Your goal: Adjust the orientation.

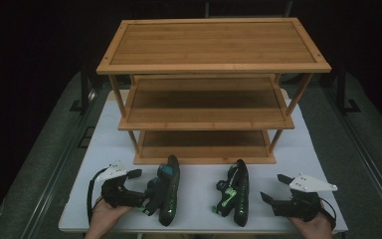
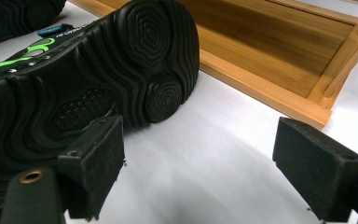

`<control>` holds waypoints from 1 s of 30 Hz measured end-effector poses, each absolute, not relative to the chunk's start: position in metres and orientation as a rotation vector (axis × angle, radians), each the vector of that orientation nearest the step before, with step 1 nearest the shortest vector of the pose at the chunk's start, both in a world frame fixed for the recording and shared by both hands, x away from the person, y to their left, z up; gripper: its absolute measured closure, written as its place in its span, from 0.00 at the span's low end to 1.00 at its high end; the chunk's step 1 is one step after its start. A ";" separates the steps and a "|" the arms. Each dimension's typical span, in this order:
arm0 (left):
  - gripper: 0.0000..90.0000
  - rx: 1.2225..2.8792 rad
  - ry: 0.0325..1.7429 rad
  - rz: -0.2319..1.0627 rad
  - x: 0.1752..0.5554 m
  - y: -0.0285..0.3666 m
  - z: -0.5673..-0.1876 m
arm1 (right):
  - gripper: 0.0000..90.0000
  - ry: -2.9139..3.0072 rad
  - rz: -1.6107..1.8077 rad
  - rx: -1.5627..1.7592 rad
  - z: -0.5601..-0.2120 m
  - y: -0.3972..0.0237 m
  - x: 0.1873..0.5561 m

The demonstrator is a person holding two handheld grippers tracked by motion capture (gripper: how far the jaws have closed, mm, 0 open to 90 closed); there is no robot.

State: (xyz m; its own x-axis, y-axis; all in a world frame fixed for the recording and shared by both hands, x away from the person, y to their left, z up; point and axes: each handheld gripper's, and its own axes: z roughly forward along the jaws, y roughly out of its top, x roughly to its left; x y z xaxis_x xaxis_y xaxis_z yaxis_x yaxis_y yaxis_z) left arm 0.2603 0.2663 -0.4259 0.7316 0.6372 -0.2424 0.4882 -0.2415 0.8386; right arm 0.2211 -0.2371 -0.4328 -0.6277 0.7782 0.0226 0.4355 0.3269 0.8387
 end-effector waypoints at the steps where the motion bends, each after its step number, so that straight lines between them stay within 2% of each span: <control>1: 0.06 1.893 0.873 0.185 0.260 0.266 -0.426 | 0.18 2.212 1.218 1.076 -0.433 -0.237 0.221; 15: 0.07 1.880 0.831 0.125 0.264 0.225 -0.431 | 0.18 2.204 1.226 1.071 -0.431 -0.238 0.219; 25: 0.07 1.928 0.796 0.204 0.259 0.216 -0.428 | 0.18 2.206 1.241 1.066 -0.431 -0.236 0.219; 30: 0.15 1.959 0.759 0.212 0.257 0.208 -0.427 | 0.19 2.200 1.269 1.068 -0.428 -0.235 0.217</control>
State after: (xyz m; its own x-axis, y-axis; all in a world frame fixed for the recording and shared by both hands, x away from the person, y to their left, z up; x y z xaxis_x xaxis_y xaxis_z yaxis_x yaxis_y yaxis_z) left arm 0.2570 0.2081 -0.4265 0.7892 0.5911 -0.1667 0.4189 -0.3196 0.8499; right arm 0.2175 -0.2347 -0.4280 -0.6368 0.7698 0.0433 0.4228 0.3017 0.8545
